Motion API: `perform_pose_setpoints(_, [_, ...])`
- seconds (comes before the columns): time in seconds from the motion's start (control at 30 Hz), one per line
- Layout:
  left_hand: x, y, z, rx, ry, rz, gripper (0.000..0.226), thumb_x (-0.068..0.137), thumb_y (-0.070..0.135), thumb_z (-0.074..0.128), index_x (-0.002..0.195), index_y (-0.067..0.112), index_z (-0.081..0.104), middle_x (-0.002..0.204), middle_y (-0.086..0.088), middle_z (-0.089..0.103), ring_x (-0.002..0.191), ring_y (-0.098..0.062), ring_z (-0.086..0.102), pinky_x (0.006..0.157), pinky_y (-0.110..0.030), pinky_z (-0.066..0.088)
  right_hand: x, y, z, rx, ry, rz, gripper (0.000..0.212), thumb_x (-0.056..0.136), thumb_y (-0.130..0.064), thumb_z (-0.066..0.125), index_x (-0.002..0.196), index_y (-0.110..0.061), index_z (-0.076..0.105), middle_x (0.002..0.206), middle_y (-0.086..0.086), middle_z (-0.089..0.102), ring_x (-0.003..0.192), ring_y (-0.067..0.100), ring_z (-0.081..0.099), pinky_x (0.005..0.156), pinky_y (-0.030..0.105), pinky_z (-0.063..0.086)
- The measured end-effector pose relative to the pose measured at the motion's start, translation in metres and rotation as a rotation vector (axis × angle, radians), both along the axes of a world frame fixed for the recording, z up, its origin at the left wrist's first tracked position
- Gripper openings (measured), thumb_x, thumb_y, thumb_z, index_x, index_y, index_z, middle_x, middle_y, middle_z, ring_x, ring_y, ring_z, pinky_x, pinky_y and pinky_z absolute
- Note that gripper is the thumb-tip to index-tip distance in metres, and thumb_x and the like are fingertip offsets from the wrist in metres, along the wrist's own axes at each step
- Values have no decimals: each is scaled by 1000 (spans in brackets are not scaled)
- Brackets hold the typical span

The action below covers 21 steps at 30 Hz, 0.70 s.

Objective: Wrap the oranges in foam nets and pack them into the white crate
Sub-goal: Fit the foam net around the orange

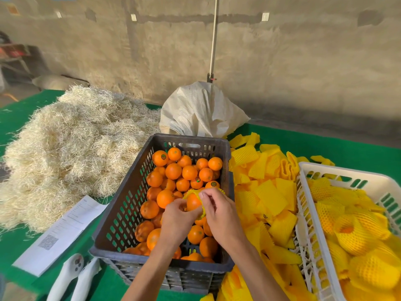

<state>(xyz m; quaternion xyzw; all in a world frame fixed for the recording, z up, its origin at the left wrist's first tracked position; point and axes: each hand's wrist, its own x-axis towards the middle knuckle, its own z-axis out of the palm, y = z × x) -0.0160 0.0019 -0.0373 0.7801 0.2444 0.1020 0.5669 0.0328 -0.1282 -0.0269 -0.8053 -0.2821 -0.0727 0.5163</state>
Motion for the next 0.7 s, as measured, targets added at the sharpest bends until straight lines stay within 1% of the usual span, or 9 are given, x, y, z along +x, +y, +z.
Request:
perform_pose_setpoints(0.07, [1, -5, 6, 155, -13, 96, 58, 74, 56, 85, 96, 14, 51, 76, -2, 58, 59, -13, 45, 52, -23, 34, -3, -5, -2, 11, -63, 26, 15, 106, -30, 53, 104, -20, 63, 96, -14, 63, 91, 6, 62, 72, 19, 50])
perform_pose_setpoints(0.1, [1, -6, 9, 204, -48, 123, 66, 70, 58, 86, 100, 18, 44, 81, -3, 56, 61, -14, 45, 51, -23, 33, -3, -9, -3, 14, -86, 32, 14, 106, -31, 52, 104, -21, 62, 97, -17, 62, 92, 5, 62, 73, 19, 50])
perform_pose_setpoints(0.17, [4, -11, 12, 248, -132, 120, 80, 66, 57, 90, 109, 22, 32, 91, -4, 55, 66, -21, 50, 49, -32, 39, -2, -19, -4, 31, -105, 26, 14, 106, -33, 52, 103, -24, 62, 97, -19, 60, 93, 6, 62, 73, 19, 49])
perform_pose_setpoints(0.23, [7, -18, 16, 227, -176, 73, 87, 66, 54, 91, 122, 29, 29, 103, -3, 58, 81, -25, 61, 59, -43, 54, 0, -29, -4, 104, -98, -11, 17, 107, -33, 51, 102, -23, 64, 98, -18, 58, 94, 9, 62, 76, 16, 47])
perform_pose_setpoints(0.37, [21, -39, 25, 201, -171, -22, 65, 68, 58, 79, 123, 30, 57, 114, -2, 61, 104, -22, 61, 84, -45, 58, 0, -50, 0, 200, -16, -221, 31, 106, -47, 38, 112, -31, 63, 110, -17, 56, 108, 5, 58, 84, 12, 46])
perform_pose_setpoints(0.47, [31, -69, 29, 39, -227, -166, 42, 83, 35, 83, 121, 25, 67, 113, -9, 67, 108, -31, 63, 88, -49, 59, -3, -78, -2, 163, 134, -278, 38, 102, -61, 38, 128, -40, 56, 125, -22, 51, 120, -3, 51, 93, 17, 49])
perform_pose_setpoints(0.53, [35, -94, 33, -110, -264, -311, 33, 89, 16, 81, 120, 21, 70, 107, -6, 75, 101, -30, 71, 82, -42, 62, -4, -102, -4, 176, 218, -285, 50, 98, -69, 38, 138, -41, 52, 134, -27, 48, 126, -7, 47, 98, 21, 49])
perform_pose_setpoints(0.6, [38, -122, 37, -270, -231, -405, 41, 89, 2, 77, 126, 17, 69, 110, -4, 78, 102, -28, 73, 84, -38, 62, -7, -129, -4, 187, 224, -372, 57, 93, -76, 38, 139, -44, 51, 136, -29, 50, 126, -10, 47, 99, 20, 48])
perform_pose_setpoints(0.7, [44, -168, 37, -588, -123, -499, 50, 82, -11, 74, 127, 12, 70, 121, -17, 74, 113, -35, 70, 102, -51, 56, -10, -171, -2, 236, 239, -568, 58, 88, -80, 43, 132, -44, 54, 129, -24, 59, 118, -1, 57, 97, 28, 51])
